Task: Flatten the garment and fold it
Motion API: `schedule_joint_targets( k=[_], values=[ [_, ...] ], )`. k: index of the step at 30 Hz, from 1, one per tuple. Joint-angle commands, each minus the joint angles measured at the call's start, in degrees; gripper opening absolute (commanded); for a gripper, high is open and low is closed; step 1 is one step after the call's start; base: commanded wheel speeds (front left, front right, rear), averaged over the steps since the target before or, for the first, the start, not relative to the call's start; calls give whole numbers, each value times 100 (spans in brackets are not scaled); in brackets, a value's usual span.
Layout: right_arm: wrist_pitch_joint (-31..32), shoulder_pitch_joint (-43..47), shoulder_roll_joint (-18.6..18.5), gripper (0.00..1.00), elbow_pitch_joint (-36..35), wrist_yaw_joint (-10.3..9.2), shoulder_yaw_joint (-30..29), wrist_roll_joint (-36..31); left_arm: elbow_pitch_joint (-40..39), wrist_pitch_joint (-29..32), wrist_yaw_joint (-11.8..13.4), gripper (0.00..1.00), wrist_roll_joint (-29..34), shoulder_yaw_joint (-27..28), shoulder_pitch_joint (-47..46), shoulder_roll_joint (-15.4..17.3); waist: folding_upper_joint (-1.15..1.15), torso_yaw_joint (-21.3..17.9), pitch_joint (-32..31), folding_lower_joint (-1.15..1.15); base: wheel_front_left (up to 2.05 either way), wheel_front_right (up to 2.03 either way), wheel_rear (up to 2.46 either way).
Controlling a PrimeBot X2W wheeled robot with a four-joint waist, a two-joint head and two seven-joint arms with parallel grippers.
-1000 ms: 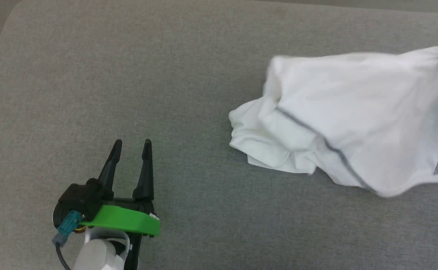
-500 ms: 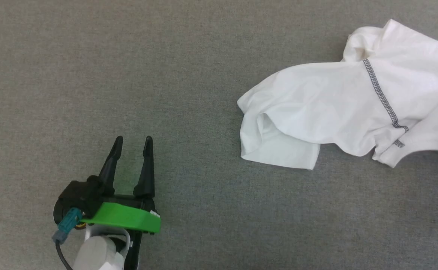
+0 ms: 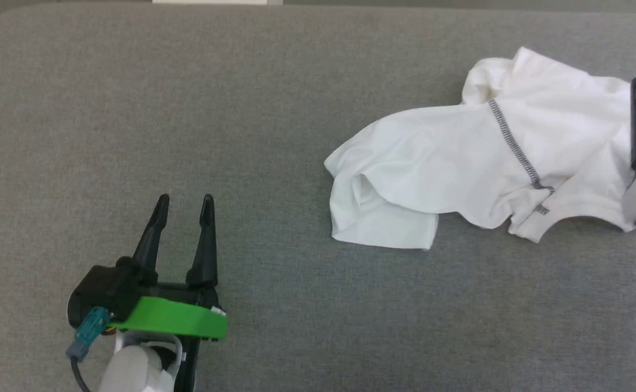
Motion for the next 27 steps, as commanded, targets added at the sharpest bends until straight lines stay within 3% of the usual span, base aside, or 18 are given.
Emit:
schedule_joint_targets(
  k=[1,3,7,16,19,20,22,27],
  values=[
    [-134,407,323,100,-385,-9,-79,-94,-78,-21,14,100,77,48,92,16,0,-115,-202,0,0,0,0],
    [-371,865,684,100,-859,-9,-231,-206,-185,-21,30,100,99,103,170,6,0,-125,-253,0,0,0,0],
    [-895,1756,1069,100,-1406,-9,-398,-348,-351,-21,50,100,160,193,348,-10,0,-186,-306,0,0,0,0],
    [-1620,2638,1127,100,-1320,-9,-597,568,-390,122,9,100,400,-85,214,75,0,-436,-326,0,0,0,0],
    [-1654,2606,1128,100,-1354,-9,-575,562,-327,535,-60,100,547,-445,-254,254,0,-473,-239,0,0,0,0],
    [-1607,2505,1128,100,-1458,-9,-548,517,-224,1051,-115,100,640,-896,-842,459,0,-493,-114,0,0,0,0],
    [-1585,2426,1128,100,-1528,-9,-513,489,-81,1512,-137,100,651,-1271,-1252,630,0,-516,-17,0,0,0,0],
    [-1508,2307,1128,100,-1626,-9,-398,517,231,2582,-149,100,242,-2398,-2173,1106,0,-588,284,0,0,0,0]
  ],
)
